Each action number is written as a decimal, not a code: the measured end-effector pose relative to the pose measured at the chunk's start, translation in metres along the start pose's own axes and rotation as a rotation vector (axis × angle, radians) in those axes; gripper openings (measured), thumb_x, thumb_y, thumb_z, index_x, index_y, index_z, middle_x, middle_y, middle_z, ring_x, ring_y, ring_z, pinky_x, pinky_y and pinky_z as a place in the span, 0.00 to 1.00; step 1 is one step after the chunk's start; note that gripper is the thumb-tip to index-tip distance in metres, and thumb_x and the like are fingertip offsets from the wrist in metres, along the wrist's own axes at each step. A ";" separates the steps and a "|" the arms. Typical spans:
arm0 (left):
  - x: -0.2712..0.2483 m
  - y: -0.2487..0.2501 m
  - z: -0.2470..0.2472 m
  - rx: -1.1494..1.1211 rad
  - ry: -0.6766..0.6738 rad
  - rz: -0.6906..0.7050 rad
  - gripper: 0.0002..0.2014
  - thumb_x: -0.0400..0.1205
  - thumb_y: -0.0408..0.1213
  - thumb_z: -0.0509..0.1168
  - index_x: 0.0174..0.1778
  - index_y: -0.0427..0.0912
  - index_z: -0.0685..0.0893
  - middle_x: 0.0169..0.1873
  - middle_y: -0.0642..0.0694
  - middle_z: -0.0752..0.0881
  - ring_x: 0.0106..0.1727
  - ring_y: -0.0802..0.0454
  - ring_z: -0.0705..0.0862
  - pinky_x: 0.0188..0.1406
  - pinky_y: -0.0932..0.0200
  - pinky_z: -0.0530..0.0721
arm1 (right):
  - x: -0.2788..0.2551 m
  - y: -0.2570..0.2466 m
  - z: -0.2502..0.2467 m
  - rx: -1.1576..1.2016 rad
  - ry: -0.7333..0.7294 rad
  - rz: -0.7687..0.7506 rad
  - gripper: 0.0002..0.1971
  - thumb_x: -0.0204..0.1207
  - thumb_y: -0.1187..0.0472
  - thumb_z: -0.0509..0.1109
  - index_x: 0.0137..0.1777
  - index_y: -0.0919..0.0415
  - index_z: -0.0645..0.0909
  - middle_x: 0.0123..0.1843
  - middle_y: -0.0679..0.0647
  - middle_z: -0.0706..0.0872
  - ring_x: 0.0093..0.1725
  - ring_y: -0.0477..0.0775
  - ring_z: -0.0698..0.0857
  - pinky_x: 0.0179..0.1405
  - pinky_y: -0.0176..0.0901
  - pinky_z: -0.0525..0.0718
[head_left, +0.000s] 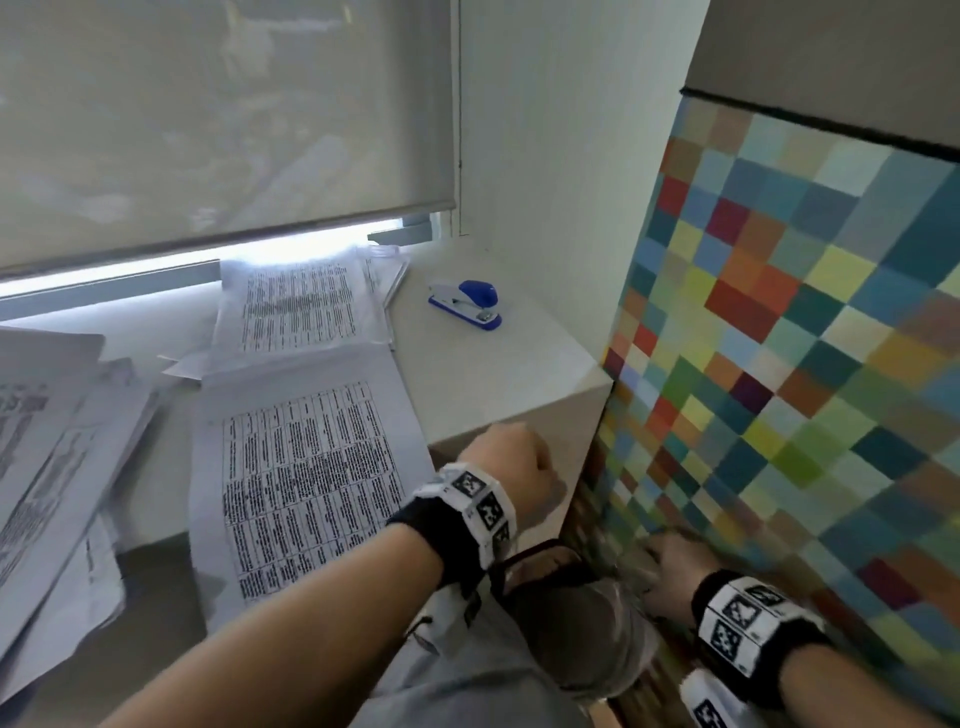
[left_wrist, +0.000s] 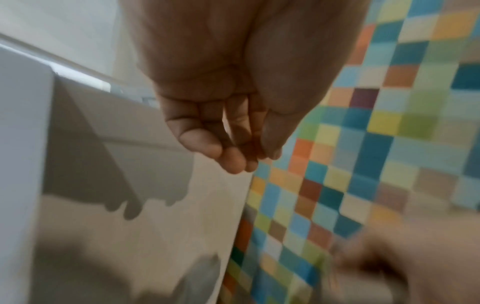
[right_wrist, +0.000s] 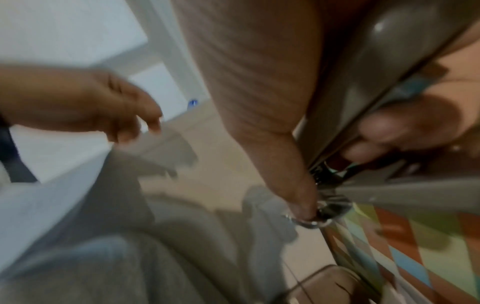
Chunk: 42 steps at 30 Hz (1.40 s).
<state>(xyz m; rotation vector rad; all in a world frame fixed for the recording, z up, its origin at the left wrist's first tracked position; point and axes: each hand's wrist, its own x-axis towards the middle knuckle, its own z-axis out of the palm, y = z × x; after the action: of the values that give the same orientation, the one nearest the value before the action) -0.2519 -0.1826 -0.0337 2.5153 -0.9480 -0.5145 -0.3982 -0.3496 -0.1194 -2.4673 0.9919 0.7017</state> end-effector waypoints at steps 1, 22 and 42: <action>0.000 -0.003 -0.009 0.001 0.028 -0.001 0.10 0.80 0.47 0.67 0.43 0.47 0.91 0.41 0.48 0.90 0.44 0.47 0.88 0.50 0.53 0.87 | 0.011 0.002 0.011 0.002 -0.006 0.020 0.13 0.78 0.52 0.67 0.60 0.54 0.79 0.54 0.52 0.84 0.45 0.52 0.82 0.44 0.41 0.82; -0.009 -0.156 -0.128 0.138 0.229 -0.420 0.14 0.82 0.40 0.68 0.63 0.46 0.84 0.65 0.47 0.83 0.65 0.48 0.81 0.69 0.54 0.75 | -0.019 -0.134 -0.131 0.538 0.407 -0.452 0.02 0.68 0.62 0.70 0.40 0.57 0.82 0.34 0.56 0.87 0.33 0.61 0.86 0.34 0.51 0.86; 0.017 -0.240 -0.177 0.355 -0.116 -0.502 0.44 0.55 0.62 0.82 0.67 0.60 0.73 0.61 0.53 0.82 0.60 0.48 0.81 0.66 0.41 0.80 | 0.118 -0.309 -0.197 -0.021 0.341 -0.303 0.21 0.77 0.50 0.69 0.56 0.71 0.81 0.47 0.63 0.83 0.52 0.65 0.83 0.46 0.44 0.77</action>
<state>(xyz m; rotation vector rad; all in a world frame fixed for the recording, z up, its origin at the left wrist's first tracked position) -0.0285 0.0133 -0.0037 3.0928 -0.4627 -0.6943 -0.0425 -0.3056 0.0211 -2.7303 0.6936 0.1988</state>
